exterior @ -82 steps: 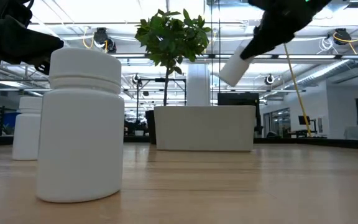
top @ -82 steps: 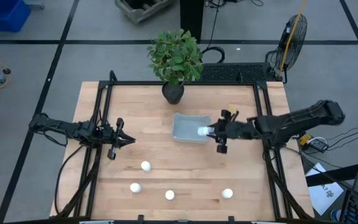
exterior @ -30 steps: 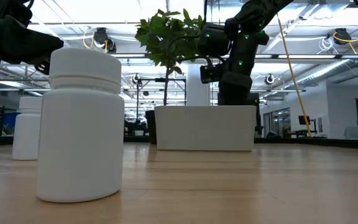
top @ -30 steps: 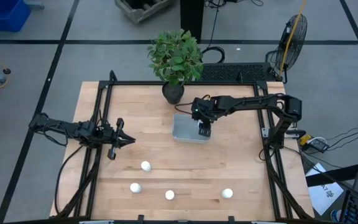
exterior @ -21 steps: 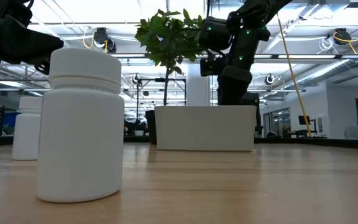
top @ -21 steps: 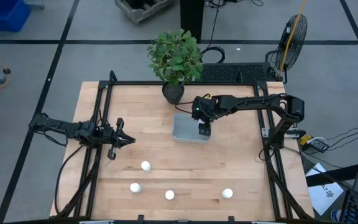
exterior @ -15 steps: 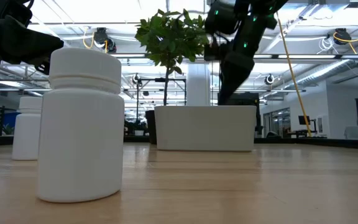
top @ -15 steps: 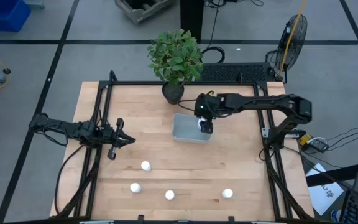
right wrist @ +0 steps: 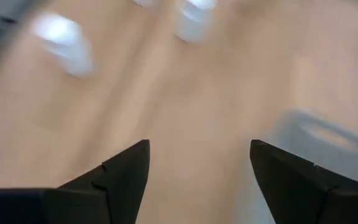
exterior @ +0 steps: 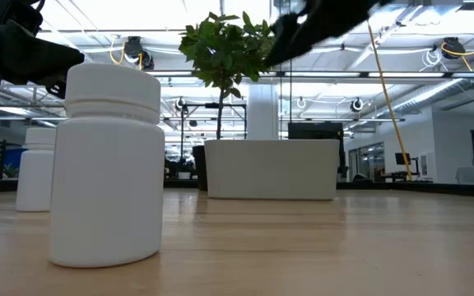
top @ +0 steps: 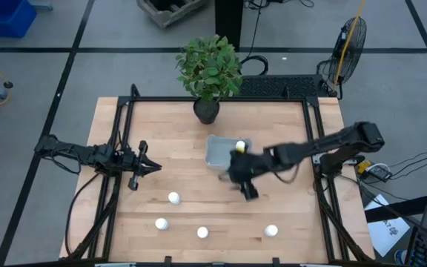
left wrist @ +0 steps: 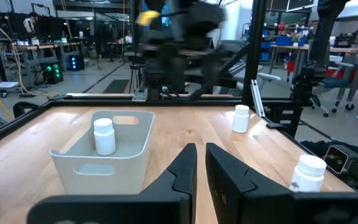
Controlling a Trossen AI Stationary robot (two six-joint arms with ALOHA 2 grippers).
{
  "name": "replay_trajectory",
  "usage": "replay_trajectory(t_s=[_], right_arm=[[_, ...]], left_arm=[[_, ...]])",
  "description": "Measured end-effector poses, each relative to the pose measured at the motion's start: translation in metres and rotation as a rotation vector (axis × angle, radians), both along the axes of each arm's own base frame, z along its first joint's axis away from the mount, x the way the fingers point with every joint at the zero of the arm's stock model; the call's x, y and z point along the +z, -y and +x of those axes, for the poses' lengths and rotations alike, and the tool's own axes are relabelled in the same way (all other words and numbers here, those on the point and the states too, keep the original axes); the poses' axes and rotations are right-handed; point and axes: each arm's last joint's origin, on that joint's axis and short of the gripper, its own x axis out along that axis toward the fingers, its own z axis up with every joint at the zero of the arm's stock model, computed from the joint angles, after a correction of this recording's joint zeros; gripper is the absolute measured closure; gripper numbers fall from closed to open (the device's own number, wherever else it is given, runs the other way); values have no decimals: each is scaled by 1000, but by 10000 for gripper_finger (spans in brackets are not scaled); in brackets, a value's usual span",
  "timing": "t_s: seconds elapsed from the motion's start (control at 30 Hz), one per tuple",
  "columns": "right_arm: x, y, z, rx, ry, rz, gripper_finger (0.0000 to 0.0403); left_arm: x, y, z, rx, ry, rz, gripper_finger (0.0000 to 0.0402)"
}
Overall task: Pick and place pill bottles into a basket
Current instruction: Put the white medicine bottle into the gray bin
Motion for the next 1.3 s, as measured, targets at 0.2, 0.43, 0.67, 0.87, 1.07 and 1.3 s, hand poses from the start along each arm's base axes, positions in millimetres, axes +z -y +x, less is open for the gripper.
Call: replay_trajectory(t_s=[0.2,0.43,0.67,0.87,1.07,1.3], right_arm=[[-15,-52,3,141,128,41,147],[-50,-74,23,184,163,49,140],[-76,-84,44,212,245,103,126],[-90,-89,51,249,249,213,118],[-104,-92,59,239,280,250,117],[-116,-103,69,289,288,286,117]], left_arm=[[0,0,0,0,0,0,364],[0,0,0,0,1,0,364],[0,0,0,-1,0,0,364],[0,0,0,0,0,0,364],[0,0,0,0,0,0,364],[0,0,0,-1,0,0,364]])
